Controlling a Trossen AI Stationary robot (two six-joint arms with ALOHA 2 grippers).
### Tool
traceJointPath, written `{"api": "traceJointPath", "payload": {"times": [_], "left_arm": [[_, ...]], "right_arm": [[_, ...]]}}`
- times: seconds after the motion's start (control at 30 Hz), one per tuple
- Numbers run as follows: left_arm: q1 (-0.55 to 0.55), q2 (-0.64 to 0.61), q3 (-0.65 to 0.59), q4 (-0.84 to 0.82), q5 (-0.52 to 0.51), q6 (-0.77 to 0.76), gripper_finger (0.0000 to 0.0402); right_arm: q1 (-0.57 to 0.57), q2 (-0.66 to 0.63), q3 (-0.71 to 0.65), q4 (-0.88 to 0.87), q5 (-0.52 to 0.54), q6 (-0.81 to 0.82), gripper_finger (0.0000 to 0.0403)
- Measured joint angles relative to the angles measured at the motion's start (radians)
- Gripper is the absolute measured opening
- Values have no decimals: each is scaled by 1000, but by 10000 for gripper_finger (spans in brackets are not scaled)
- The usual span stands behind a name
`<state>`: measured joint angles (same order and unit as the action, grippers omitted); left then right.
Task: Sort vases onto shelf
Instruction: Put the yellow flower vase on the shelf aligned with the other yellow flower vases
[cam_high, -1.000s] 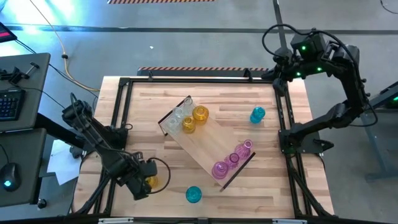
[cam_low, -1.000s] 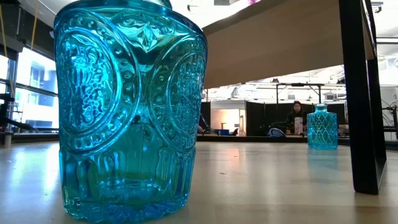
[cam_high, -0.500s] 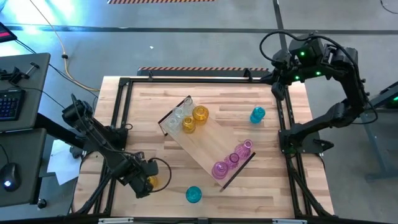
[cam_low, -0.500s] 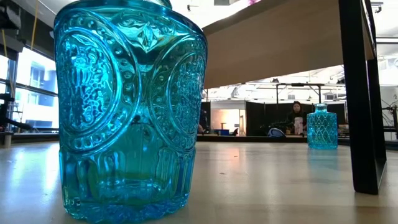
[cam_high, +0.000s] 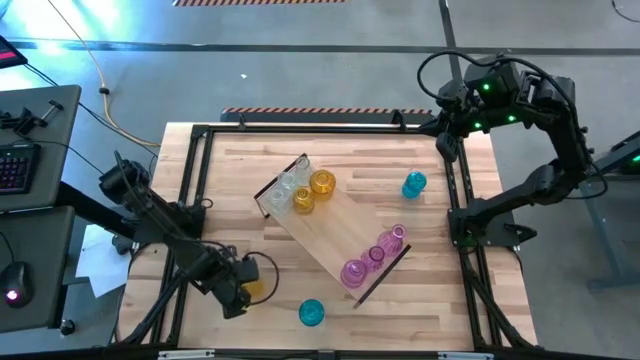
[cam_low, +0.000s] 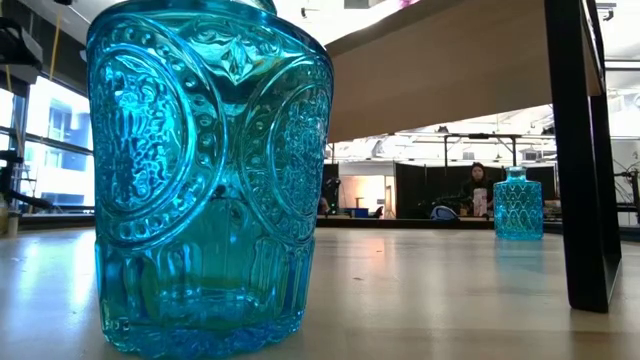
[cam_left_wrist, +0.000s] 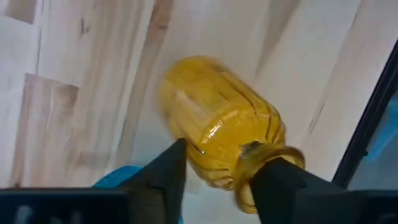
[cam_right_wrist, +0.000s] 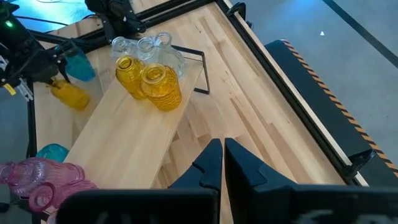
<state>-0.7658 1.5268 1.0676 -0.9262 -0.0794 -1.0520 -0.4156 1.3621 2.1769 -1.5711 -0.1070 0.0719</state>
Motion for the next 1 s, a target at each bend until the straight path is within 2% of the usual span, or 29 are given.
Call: {"api": "traceJointPath", "payload": {"times": [0.23,0.4,0.67,0.83,1.0], "left_arm": [[36,-3,21,-3,102,17,33],[64,-17,38,4,147,34,32],[121,-45,101,-18,153,52,32],[179,-55,217,-168,144,97,34],[244,-55,361,-320,74,172,34]], "right_arm": [[0,0,0,0,0,0,0],[0,0,0,0,18,-1,0],[0,0,0,0,28,-11,0],[0,0,0,0,28,-21,0],[0,0,0,0,29,-27,0]]}}
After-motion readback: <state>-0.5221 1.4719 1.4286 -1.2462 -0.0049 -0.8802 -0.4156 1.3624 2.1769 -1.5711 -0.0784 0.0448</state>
